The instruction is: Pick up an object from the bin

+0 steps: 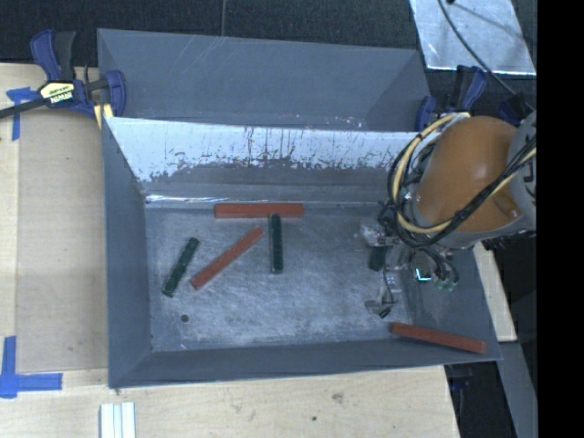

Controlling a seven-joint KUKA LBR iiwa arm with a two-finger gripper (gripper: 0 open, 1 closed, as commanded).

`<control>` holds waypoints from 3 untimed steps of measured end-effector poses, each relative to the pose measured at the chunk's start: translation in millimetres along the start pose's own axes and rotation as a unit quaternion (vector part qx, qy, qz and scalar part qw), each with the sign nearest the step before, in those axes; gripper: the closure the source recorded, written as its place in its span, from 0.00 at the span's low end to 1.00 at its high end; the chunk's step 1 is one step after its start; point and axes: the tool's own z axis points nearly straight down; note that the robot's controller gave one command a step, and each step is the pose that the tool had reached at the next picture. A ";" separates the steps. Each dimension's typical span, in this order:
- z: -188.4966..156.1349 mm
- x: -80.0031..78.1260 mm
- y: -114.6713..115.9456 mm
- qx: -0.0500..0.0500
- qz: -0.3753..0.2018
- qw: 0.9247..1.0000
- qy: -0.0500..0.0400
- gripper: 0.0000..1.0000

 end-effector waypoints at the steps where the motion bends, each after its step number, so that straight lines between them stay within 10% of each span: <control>1: 64.8 -46.8 164.9 -0.001 -0.024 1.000 -0.007 0.00; 2: 33.0 -78.5 75.3 0.002 -0.150 0.989 -0.006 0.00; 3: 33.7 -95.9 97.7 0.001 -0.251 0.968 -0.006 0.00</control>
Offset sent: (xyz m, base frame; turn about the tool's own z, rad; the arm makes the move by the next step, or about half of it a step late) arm 0.0452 0.1604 -0.0648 -0.0410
